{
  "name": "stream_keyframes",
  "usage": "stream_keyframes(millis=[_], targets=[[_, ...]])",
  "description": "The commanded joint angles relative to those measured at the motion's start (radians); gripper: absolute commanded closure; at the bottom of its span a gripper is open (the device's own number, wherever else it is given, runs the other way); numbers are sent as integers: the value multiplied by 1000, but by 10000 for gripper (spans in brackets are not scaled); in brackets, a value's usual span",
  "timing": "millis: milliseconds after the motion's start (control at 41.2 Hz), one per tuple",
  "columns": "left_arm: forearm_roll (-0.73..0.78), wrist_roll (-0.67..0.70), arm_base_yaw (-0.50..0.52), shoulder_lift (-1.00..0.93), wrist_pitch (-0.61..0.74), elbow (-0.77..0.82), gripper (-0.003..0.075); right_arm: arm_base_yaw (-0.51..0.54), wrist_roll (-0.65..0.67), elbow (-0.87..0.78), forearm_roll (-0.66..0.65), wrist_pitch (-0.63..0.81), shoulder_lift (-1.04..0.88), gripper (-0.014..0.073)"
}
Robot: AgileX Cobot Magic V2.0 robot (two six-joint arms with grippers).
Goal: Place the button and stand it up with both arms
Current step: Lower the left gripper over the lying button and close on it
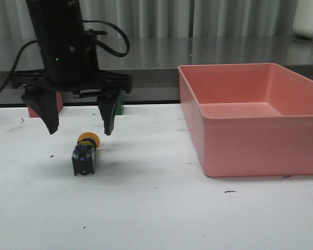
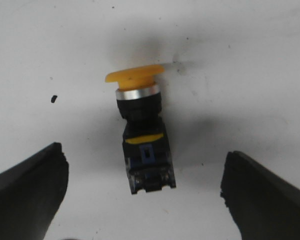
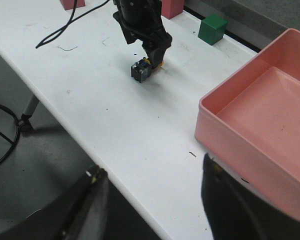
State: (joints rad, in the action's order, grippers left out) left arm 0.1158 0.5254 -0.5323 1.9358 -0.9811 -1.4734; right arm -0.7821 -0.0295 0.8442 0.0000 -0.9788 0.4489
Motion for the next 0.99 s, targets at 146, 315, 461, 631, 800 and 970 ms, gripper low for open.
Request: stream_keyframes(millis=[146,315,461,631,800,970], targets=[[29,70,10,31,21,-69,178,1,-11,22,-11,70,6,158],[6,70,37,61,60,-70,212,1,-11,22,-11,70,6,158],[0,70,48,72,93,-70,212,1,-11,22,-11,70,6,158],[-8,70,48,95,108,-70,212,1,-11,22,-11,70,6,158],[-22,70,48,111,111,-70,225,1,-11,22,-11,68,6,158],[-22,70,48,111,111,-70,358,1,-11,22,-11,68,6,158]])
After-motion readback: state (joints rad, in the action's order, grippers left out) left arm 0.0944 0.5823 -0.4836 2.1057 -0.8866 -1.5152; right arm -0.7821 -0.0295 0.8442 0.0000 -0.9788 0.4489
